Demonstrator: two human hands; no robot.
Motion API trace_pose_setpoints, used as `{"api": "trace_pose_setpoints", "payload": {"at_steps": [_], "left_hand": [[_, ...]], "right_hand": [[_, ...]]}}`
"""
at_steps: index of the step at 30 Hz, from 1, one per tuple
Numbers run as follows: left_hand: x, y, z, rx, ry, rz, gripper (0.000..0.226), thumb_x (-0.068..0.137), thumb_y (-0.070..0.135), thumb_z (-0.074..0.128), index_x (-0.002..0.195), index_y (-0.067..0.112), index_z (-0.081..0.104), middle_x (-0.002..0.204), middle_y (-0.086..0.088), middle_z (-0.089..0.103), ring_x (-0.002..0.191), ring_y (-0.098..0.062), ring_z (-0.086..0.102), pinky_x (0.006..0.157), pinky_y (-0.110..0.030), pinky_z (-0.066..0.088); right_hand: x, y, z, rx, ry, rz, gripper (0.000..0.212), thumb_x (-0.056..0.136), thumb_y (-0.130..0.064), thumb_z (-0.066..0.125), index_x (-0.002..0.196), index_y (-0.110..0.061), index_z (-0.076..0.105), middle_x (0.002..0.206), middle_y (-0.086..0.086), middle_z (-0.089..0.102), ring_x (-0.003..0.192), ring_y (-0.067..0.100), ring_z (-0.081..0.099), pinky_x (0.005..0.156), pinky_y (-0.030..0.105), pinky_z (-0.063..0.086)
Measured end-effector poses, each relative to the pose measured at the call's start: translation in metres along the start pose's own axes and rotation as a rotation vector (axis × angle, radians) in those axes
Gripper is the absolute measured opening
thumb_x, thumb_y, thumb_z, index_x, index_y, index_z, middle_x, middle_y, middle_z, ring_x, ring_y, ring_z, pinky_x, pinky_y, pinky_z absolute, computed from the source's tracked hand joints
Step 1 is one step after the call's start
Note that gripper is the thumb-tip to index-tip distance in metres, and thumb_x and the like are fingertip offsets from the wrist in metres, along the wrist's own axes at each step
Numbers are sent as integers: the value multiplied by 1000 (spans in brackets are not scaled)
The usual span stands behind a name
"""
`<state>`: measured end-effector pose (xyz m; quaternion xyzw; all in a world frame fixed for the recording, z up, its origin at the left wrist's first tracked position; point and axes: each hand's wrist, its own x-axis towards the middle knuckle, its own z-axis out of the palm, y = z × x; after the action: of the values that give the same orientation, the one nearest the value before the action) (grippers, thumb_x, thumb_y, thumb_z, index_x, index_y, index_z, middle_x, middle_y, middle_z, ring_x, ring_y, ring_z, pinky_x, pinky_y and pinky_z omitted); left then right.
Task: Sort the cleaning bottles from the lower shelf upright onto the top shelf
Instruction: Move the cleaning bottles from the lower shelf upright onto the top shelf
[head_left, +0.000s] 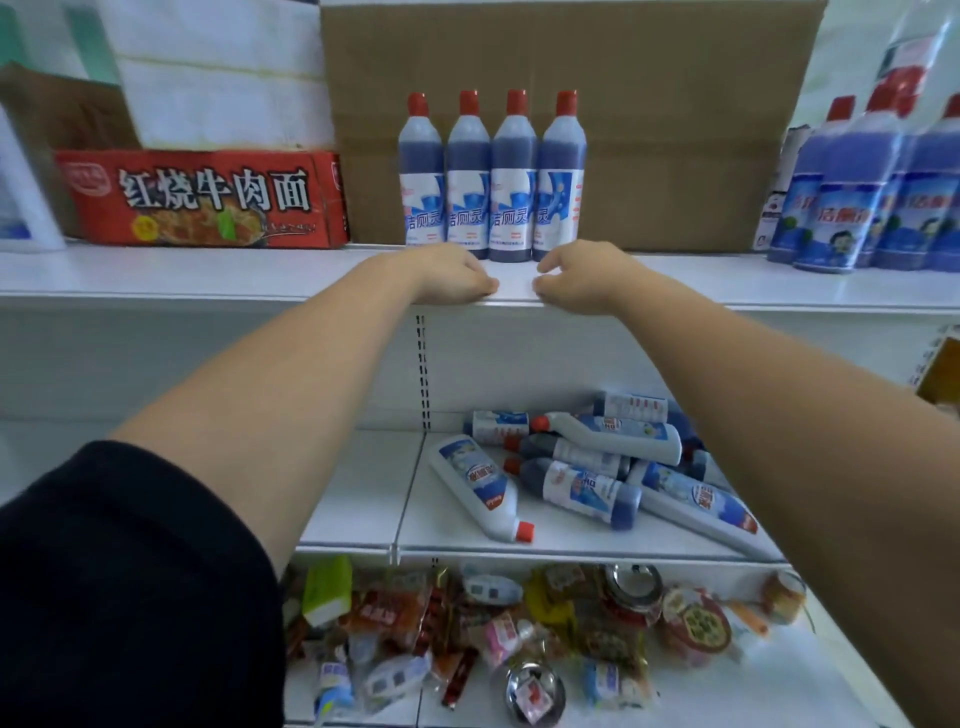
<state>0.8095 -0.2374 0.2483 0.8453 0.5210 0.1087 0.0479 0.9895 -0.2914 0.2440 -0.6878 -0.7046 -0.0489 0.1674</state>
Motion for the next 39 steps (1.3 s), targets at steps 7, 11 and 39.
{"api": "trace_pose_setpoints", "payload": {"at_steps": [7,11,39], "left_hand": [[-57,-18,2,-68,72,87,44,101,45,49,138,23,58,147,-2,53,133,-22,48,108,-35,36],[-95,-34,14,-86,100,138,49,101,42,51,146,21,50,154,-3,46,139,-23,44,113,-34,33],[-16,-70,221,-126,-346,99,56,97,40,61,148,23,48,152,-8,46,134,-28,48,112,-41,39]], "right_hand": [[-47,-33,11,45,121,86,41,100,-34,46,134,-17,61,136,12,60,122,32,55,101,43,47],[-81,-59,26,89,149,163,43,97,-31,47,138,-21,58,139,11,58,125,33,53,104,46,46],[-91,38,196,88,-267,454,42,100,-22,52,140,-10,51,135,20,57,122,37,54,101,42,44]]}}
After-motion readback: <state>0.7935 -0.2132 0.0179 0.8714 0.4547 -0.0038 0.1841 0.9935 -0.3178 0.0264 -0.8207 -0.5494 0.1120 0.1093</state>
